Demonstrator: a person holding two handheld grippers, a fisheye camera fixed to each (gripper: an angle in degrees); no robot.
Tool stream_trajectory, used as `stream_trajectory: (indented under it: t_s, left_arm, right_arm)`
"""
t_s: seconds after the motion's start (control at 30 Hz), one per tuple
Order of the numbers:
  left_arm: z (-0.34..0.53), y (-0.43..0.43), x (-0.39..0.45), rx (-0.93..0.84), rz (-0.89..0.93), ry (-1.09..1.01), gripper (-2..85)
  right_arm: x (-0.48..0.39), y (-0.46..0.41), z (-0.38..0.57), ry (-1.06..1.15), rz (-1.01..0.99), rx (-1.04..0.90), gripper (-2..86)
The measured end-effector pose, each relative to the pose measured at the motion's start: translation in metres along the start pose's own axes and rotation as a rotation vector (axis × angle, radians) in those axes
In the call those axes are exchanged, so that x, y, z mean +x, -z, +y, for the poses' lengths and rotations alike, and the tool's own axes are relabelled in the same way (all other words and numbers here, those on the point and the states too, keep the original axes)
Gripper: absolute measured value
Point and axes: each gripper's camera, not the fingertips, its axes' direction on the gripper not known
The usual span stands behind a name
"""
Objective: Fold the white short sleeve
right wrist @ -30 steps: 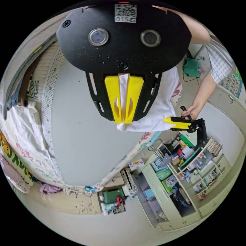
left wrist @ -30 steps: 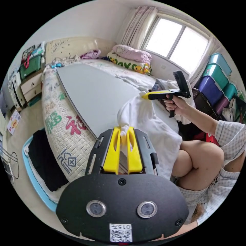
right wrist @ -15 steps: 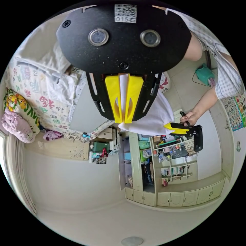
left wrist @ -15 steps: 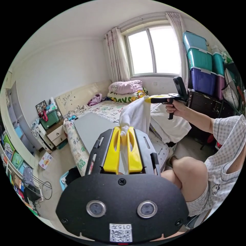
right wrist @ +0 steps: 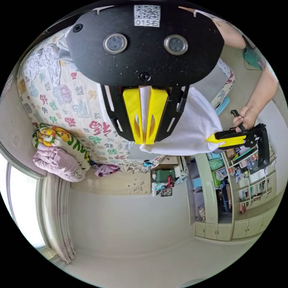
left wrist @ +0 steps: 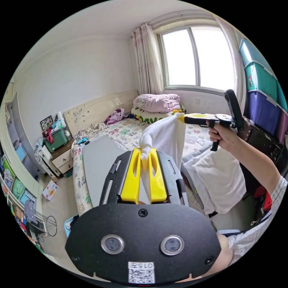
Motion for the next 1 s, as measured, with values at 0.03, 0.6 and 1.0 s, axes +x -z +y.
stream_trajectory:
  t_s: [0.03, 0.6, 1.0]
  left_arm:
    - [-0.004, -0.005, 0.002, 0.007, 0.002, -0.005, 3.8]
    - [0.006, -0.151, 0.015, 0.137, 0.323, 0.036, 3.7]
    - [0.031, -0.165, 0.01, 0.208, 0.29, 0.039, 3.9]
  right_arm:
    - [0.005, 0.0, -0.003, -0.006, 0.007, 0.007, -0.3]
    - [0.068, -0.025, 0.008, 0.004, 0.185, -0.06, -0.3]
    - [0.047, -0.06, -0.021, 0.026, 0.312, -0.032, -0.4]
